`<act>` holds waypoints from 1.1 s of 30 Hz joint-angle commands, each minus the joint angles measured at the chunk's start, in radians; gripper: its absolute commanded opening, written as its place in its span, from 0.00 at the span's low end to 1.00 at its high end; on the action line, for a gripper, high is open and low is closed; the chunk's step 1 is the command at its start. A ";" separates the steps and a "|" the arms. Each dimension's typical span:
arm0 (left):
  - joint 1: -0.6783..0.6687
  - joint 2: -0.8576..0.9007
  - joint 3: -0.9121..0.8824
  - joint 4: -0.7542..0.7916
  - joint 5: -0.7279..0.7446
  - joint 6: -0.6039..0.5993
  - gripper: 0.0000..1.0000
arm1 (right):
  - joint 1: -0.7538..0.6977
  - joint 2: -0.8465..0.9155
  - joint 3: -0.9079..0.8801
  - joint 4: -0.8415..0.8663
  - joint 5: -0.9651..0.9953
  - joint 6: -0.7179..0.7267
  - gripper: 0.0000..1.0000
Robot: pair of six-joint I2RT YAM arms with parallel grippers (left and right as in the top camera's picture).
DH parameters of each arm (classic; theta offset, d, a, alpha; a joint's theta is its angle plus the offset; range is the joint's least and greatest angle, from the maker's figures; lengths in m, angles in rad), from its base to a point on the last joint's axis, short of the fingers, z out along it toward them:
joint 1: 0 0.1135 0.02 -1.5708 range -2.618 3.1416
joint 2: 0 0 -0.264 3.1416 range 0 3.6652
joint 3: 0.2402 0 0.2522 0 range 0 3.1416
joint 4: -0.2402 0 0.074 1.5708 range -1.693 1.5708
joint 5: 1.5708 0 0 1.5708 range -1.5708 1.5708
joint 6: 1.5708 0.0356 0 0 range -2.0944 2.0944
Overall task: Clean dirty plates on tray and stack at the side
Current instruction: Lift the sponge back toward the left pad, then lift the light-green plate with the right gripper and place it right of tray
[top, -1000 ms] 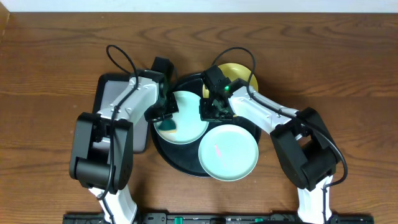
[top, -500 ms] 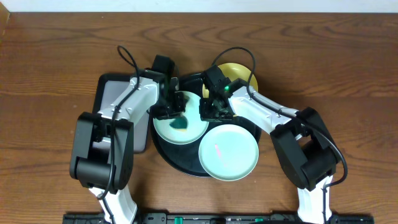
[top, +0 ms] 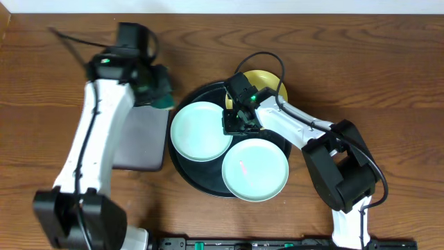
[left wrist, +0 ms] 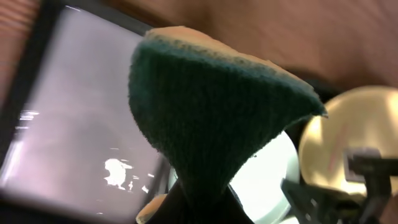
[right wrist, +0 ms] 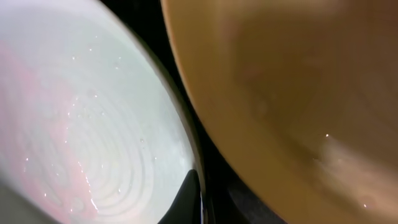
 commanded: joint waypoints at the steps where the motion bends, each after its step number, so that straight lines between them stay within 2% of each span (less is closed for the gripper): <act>1: 0.075 -0.018 0.012 -0.004 -0.051 0.026 0.07 | 0.017 -0.086 0.020 -0.008 0.003 -0.082 0.01; 5: 0.118 -0.016 0.011 -0.013 -0.051 0.031 0.08 | 0.028 -0.191 0.021 -0.039 0.131 -0.094 0.01; 9: 0.139 -0.016 0.010 -0.015 -0.051 0.044 0.08 | 0.070 -0.318 0.021 -0.063 0.348 -0.150 0.01; 13: 0.140 -0.016 0.008 -0.019 -0.051 0.044 0.08 | 0.182 -0.402 0.021 -0.067 0.718 -0.235 0.01; 19: 0.141 -0.016 0.006 -0.030 -0.051 0.044 0.08 | 0.371 -0.410 0.020 -0.060 1.181 -0.284 0.01; 23: 0.141 -0.016 0.006 -0.030 -0.051 0.044 0.08 | 0.442 -0.410 0.020 -0.032 1.334 -0.328 0.01; 26: 0.141 -0.016 0.006 -0.031 -0.051 0.044 0.08 | 0.472 -0.410 0.021 0.072 1.450 -0.448 0.01; 31: 0.141 -0.016 0.006 -0.045 -0.051 0.044 0.07 | 0.479 -0.410 0.021 0.243 1.519 -0.619 0.01; 33: 0.141 -0.016 0.006 -0.046 -0.051 0.044 0.08 | 0.478 -0.410 0.021 0.262 1.518 -0.635 0.01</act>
